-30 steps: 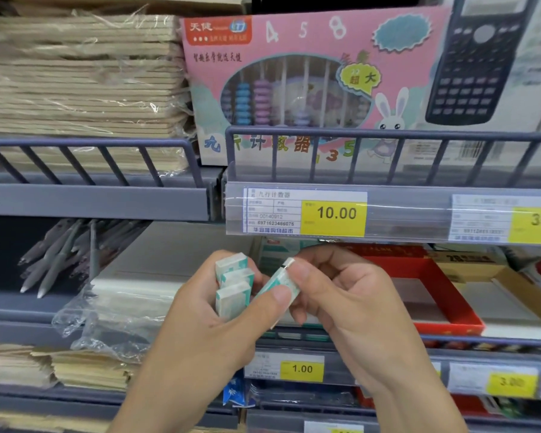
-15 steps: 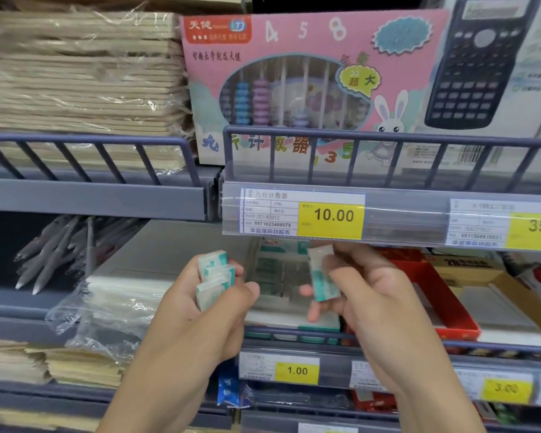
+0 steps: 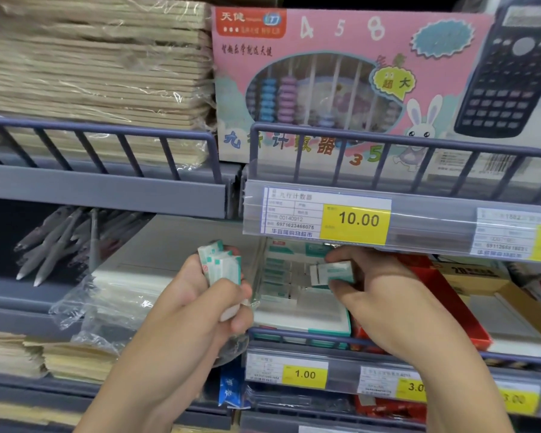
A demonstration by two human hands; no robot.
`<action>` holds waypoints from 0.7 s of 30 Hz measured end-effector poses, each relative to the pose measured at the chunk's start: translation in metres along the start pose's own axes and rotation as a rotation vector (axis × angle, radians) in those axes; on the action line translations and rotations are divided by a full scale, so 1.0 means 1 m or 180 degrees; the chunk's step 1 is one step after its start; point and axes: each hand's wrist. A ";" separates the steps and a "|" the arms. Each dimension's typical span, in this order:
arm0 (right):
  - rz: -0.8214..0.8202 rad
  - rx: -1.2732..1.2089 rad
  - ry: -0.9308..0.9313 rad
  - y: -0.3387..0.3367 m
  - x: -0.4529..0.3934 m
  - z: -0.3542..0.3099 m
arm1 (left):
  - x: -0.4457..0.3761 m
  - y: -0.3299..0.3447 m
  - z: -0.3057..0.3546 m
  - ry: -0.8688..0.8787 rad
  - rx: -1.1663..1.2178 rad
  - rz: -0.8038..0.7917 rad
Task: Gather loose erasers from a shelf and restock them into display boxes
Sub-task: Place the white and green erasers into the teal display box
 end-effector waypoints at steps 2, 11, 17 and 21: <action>-0.0088 0.0326 -0.0029 0.001 -0.003 -0.001 | 0.000 -0.002 0.000 -0.0051 -0.0135 0.0036; -0.0514 0.0867 -0.0199 0.020 -0.027 0.011 | -0.001 -0.003 0.003 -0.0107 0.0024 0.0040; -0.0705 0.1178 -0.0229 0.023 -0.038 0.003 | -0.004 -0.005 0.001 -0.0168 0.0077 0.0030; -0.0754 0.0969 0.0051 0.023 -0.042 0.000 | -0.005 -0.007 -0.001 -0.0095 -0.0045 -0.0121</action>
Point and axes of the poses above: each hand's wrist, its own x-axis away from the middle knuckle, its own y-axis out of the palm, z = x × y, and after that the axes turned 4 degrees about -x, right-handed
